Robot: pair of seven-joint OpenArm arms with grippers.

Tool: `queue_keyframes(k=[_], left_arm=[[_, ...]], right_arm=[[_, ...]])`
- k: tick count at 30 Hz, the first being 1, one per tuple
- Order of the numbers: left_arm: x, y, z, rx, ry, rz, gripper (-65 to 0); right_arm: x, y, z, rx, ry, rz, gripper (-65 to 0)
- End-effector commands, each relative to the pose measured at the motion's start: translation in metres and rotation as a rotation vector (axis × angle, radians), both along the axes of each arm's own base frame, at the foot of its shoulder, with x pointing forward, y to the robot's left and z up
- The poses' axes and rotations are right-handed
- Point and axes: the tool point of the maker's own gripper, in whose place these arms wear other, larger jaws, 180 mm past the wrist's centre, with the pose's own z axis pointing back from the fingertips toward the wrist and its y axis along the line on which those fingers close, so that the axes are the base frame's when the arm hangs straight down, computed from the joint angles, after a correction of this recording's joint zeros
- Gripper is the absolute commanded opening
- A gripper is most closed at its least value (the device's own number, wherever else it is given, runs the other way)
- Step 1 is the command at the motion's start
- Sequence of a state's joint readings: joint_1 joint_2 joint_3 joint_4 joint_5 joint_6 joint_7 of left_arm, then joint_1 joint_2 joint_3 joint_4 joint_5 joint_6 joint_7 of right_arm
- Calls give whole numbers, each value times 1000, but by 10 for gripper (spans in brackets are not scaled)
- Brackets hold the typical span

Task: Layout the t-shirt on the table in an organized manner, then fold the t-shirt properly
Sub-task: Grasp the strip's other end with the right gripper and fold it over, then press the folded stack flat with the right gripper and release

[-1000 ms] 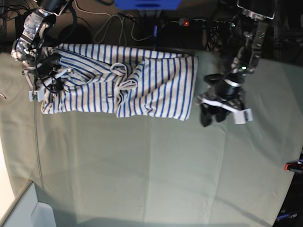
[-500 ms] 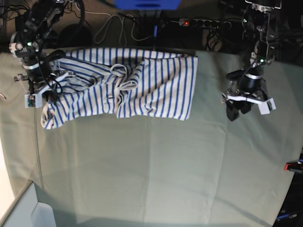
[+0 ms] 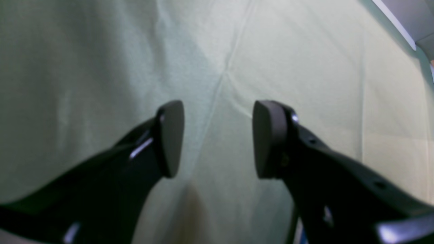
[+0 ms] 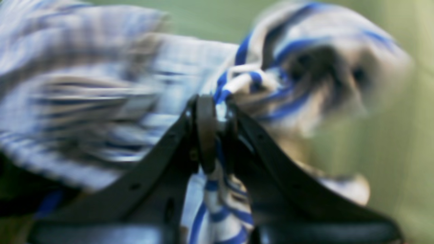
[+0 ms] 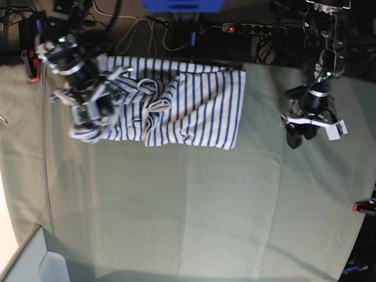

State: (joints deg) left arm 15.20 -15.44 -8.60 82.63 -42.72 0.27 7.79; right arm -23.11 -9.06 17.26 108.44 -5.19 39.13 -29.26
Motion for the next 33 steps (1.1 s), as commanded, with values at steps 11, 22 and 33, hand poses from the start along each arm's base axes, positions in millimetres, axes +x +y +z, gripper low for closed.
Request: queue_keyframes(k=[11,22,33], left_arm=[[-5,23,15,57,-31,7,-330],[-31,56,25,94,-32,84,-330],[-47,61,18,97,-1,102,-330]], right_arm=[[43,106,49,151,-170,130,-650],[51,167,25,178,-80,300,-650],[47,214,39,216,-123,433,-650]])
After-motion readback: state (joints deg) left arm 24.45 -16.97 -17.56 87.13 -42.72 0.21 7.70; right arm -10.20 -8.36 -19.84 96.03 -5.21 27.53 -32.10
